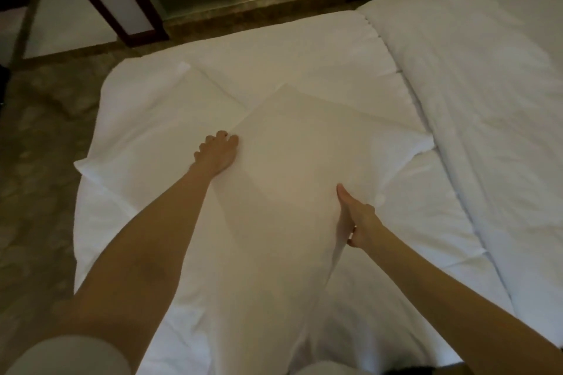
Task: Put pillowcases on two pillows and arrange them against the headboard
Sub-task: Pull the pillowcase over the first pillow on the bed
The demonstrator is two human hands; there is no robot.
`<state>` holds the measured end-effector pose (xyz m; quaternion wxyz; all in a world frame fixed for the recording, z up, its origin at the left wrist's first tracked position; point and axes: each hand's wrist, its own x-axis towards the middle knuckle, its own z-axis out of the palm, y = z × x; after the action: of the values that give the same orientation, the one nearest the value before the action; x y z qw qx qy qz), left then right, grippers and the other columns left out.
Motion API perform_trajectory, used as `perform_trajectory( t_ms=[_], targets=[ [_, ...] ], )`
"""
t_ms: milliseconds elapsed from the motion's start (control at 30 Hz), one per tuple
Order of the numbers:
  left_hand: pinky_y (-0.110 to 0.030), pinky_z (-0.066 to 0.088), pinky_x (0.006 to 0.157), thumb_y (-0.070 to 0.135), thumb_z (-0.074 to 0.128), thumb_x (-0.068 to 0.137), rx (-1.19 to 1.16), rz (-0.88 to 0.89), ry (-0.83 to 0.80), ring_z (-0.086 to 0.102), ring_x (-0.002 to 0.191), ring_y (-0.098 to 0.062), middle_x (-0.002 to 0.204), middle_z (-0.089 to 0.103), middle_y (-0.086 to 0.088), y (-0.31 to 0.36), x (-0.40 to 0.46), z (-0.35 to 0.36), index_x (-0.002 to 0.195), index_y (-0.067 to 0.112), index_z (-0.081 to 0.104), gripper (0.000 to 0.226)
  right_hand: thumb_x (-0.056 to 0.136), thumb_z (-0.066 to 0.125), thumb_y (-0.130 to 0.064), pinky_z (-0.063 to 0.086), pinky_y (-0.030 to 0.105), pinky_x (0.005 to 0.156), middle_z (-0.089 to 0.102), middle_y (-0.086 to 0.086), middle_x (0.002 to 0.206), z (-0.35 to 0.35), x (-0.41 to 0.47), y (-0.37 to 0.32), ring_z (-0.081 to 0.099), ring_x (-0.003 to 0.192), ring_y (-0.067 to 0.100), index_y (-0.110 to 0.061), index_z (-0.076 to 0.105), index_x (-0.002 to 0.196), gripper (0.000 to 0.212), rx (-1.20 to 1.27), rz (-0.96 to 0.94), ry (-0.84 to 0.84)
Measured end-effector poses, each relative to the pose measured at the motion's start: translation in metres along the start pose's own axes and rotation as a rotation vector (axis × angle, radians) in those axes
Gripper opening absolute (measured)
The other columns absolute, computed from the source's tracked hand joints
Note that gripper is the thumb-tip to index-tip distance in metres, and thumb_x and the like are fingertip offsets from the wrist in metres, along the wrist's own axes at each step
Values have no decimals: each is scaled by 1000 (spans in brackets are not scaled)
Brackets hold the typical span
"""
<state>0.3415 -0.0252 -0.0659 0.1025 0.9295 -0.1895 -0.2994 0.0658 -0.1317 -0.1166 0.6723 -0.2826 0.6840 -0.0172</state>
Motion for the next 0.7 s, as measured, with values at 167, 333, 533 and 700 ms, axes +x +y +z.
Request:
perform_trajectory(
  t_ms=[167, 333, 533, 700],
  targets=[
    [-44, 28, 112, 54, 21, 95, -113, -114, -61, 38, 137, -38, 151, 36, -23, 1, 16, 8, 147, 3, 28, 74, 37, 75, -76, 38, 49, 108, 47, 9, 144, 12, 7, 10, 46, 128, 33, -9, 35, 144, 132, 52, -78, 11],
    [-44, 36, 104, 57, 14, 97, -77, -53, -9, 50, 125, -39, 137, 52, -25, -8, 4, 35, 134, 2, 49, 75, 73, 68, -62, 46, 40, 98, 58, 11, 128, 5, 13, 24, 57, 111, 32, 0, 44, 136, 92, 73, -82, 22],
    [-37, 41, 77, 55, 23, 97, -142, -15, 159, 60, 93, -34, 106, 67, -21, -5, -27, 45, 102, 5, 68, 69, 94, 53, -39, 47, 41, 95, 60, 15, 129, 0, 10, 32, 57, 115, 34, 0, 55, 127, 50, 126, -126, -19],
    [-35, 42, 71, 48, 36, 97, -425, 32, 303, 62, 82, -33, 78, 64, -14, 9, -63, 45, 65, 11, 57, 53, 101, 39, -37, 48, 40, 84, 62, 15, 123, -16, -1, 32, 58, 103, 33, -3, 52, 132, 48, 175, -105, 28]
  ],
)
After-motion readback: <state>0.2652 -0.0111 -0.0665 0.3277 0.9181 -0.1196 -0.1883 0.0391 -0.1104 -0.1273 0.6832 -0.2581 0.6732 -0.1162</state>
